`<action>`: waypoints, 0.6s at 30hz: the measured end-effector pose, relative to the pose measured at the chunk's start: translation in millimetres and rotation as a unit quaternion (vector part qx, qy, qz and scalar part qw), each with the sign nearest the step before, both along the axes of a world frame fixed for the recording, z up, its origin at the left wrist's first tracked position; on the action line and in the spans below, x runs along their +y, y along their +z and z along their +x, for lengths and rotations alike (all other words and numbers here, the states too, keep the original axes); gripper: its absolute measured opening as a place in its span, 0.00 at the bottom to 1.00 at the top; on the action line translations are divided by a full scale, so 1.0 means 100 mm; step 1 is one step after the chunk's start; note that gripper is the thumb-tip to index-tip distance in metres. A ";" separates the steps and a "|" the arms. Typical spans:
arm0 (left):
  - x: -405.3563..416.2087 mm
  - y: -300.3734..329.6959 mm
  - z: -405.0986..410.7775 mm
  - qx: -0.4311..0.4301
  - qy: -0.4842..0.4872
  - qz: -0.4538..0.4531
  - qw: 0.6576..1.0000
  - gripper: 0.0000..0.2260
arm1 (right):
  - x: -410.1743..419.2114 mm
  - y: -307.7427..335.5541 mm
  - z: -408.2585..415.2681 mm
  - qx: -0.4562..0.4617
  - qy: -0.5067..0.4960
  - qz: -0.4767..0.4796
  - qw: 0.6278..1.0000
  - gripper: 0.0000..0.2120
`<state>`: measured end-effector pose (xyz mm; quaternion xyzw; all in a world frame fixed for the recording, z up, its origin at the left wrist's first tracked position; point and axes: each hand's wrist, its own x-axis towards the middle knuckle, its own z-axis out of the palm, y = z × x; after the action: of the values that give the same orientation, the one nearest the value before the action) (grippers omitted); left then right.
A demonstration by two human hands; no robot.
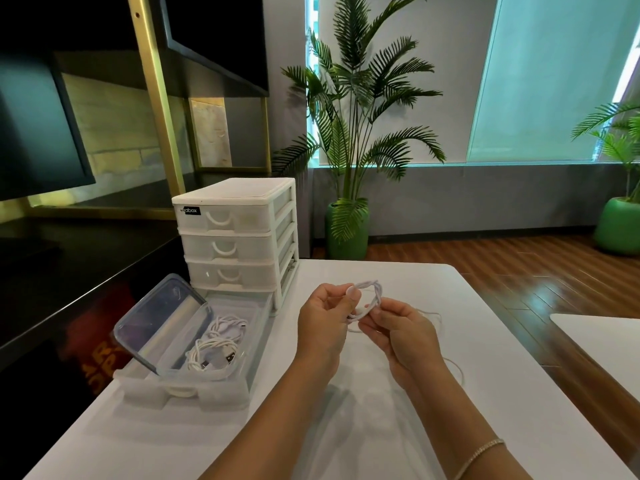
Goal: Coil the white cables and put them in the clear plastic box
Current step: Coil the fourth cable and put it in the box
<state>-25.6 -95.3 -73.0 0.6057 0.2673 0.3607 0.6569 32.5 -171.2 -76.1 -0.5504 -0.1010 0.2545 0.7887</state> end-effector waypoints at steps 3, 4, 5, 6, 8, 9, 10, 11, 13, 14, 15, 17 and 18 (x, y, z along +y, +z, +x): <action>-0.01 0.02 -0.02 -0.012 0.005 -0.013 1.000 0.00 | 0.02 0.00 -0.01 0.028 0.013 0.028 0.999 0.07; -0.01 0.02 -0.02 -0.014 0.007 -0.016 1.000 0.00 | 0.02 0.00 -0.01 0.035 0.014 0.034 0.999 0.09; -0.01 0.03 -0.02 -0.014 0.009 -0.018 1.000 0.01 | 0.02 0.01 -0.02 0.040 0.015 0.038 0.998 0.11; -0.01 0.03 -0.02 -0.013 0.012 -0.019 1.000 0.02 | 0.02 0.02 -0.02 0.040 0.016 0.040 0.998 0.12; -0.01 0.03 -0.01 -0.012 0.018 -0.020 1.000 0.04 | 0.02 0.04 -0.03 0.031 0.023 0.041 0.998 0.12; 0.00 0.02 -0.01 -0.011 0.021 -0.020 1.000 0.04 | 0.02 0.05 -0.03 0.030 0.028 0.045 0.998 0.13; 0.00 0.02 0.00 -0.011 0.023 -0.018 0.999 0.03 | 0.02 0.06 -0.03 0.032 0.032 0.051 0.998 0.13; 0.00 0.02 0.00 -0.011 0.025 -0.015 1.000 0.03 | 0.02 0.06 -0.04 0.037 0.033 0.060 0.997 0.14; 0.00 0.00 0.02 -0.009 0.025 -0.010 1.000 0.02 | 0.02 0.06 -0.04 0.054 0.031 0.080 0.995 0.16; 0.00 -0.01 0.03 -0.008 0.025 -0.011 1.000 0.01 | 0.02 0.05 -0.04 0.064 0.030 0.092 0.993 0.17; 0.01 -0.02 0.03 -0.005 0.024 -0.013 1.000 0.01 | 0.02 0.05 -0.05 0.076 0.030 0.104 0.991 0.20; 0.02 -0.03 0.04 -0.001 0.017 -0.017 1.000 0.01 | 0.02 0.04 -0.05 0.099 0.030 0.124 0.987 0.23; 0.02 -0.03 0.05 0.001 0.010 -0.019 1.000 0.02 | 0.02 0.05 -0.05 0.110 0.030 0.136 0.984 0.24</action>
<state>-20.8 -93.7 -76.4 0.5905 0.2811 0.3618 0.6644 27.8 -169.1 -71.6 -0.4035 -0.0639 0.3210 0.8545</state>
